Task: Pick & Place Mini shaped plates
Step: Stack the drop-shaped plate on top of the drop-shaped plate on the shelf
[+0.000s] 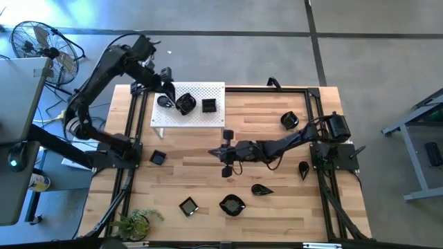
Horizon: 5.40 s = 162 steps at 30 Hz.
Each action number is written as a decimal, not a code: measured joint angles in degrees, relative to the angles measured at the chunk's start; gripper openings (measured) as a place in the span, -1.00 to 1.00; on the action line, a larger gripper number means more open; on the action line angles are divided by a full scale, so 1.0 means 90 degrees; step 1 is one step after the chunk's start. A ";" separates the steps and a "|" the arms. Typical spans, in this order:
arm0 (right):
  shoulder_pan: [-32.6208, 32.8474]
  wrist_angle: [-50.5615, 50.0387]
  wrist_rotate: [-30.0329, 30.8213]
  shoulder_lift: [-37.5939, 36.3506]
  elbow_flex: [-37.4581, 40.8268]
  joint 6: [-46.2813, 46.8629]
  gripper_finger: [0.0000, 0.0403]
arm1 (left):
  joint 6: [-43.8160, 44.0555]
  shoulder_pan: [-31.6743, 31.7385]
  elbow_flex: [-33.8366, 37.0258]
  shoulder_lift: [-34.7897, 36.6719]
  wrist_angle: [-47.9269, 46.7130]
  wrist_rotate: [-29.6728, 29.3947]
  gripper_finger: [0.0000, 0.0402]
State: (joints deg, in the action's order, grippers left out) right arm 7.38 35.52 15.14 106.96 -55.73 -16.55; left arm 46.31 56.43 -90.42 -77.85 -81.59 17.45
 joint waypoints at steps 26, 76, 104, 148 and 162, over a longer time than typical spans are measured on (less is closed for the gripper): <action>-0.0032 0.0049 -0.0566 0.0000 -0.0001 0.0125 -0.99 | 0.1905 -0.0064 0.2886 0.2128 0.2371 -0.0113 -1.00; -0.0027 0.0077 -0.0778 0.0002 0.0000 0.0169 -0.99 | 0.1361 0.0772 0.2891 0.2128 0.1901 -0.0032 -1.00; -0.0027 0.0079 -0.0885 0.0002 0.0001 0.0193 -1.00 | 0.1405 0.0772 0.2891 0.2110 0.1913 -0.0028 -1.00; -0.0027 0.0430 -0.0895 0.0003 -0.0002 0.0290 -0.99 | -0.2218 0.0767 0.2490 0.1888 0.1549 -0.2345 -0.98; -0.0027 0.0516 -0.0897 0.0005 -0.0001 0.0290 -0.99 | -0.2423 0.0179 0.2850 0.1584 0.1711 -0.3090 -1.00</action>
State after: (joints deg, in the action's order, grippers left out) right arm 7.14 40.16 7.07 107.00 -55.74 -13.93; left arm 24.51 58.04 -64.77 -63.59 -66.19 -10.37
